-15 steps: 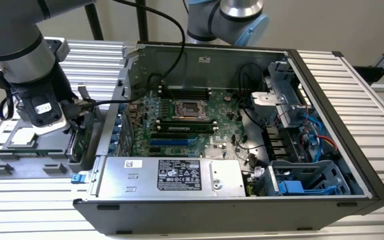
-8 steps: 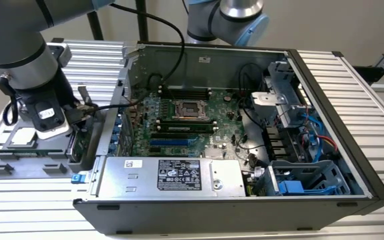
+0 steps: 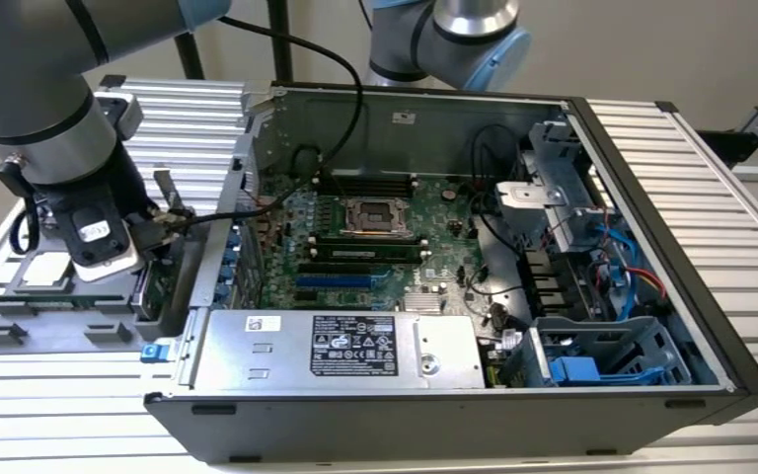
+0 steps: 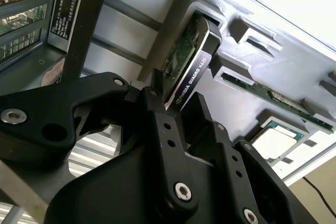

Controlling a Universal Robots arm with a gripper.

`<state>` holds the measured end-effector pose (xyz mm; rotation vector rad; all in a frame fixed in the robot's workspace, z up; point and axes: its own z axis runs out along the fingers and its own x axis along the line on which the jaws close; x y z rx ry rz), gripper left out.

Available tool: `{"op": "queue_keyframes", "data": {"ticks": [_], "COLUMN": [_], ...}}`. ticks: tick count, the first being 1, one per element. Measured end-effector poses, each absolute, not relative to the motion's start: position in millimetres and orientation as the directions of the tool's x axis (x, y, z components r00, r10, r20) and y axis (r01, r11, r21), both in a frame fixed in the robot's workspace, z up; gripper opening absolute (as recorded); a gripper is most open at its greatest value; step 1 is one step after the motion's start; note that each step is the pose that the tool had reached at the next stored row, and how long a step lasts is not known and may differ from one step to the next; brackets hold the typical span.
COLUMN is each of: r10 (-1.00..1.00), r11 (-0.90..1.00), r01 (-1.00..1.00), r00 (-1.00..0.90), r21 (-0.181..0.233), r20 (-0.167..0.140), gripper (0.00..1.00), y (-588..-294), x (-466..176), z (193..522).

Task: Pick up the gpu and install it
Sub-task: 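Pick up the gpu and move the gpu toward the slot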

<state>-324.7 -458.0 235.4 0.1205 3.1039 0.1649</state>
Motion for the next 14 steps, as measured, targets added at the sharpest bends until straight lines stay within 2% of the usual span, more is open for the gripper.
{"op": "queue_keyframes", "data": {"ticks": [9, 10, 14], "r10": [0.079, 0.079, 0.079], "r11": [0.991, 0.991, 0.991], "r01": [0.076, 0.076, 0.076], "r00": [-0.997, -0.997, -0.997], "r21": [0.107, 0.107, 0.107], "r20": [-0.027, -0.027, -0.027], "gripper": [1.00, 0.00, 0.00], "y": [-458.0, -458.0, -458.0], "x": [-324.8, -324.8, -324.8], "z": [235.1, 235.1, 235.1]}}
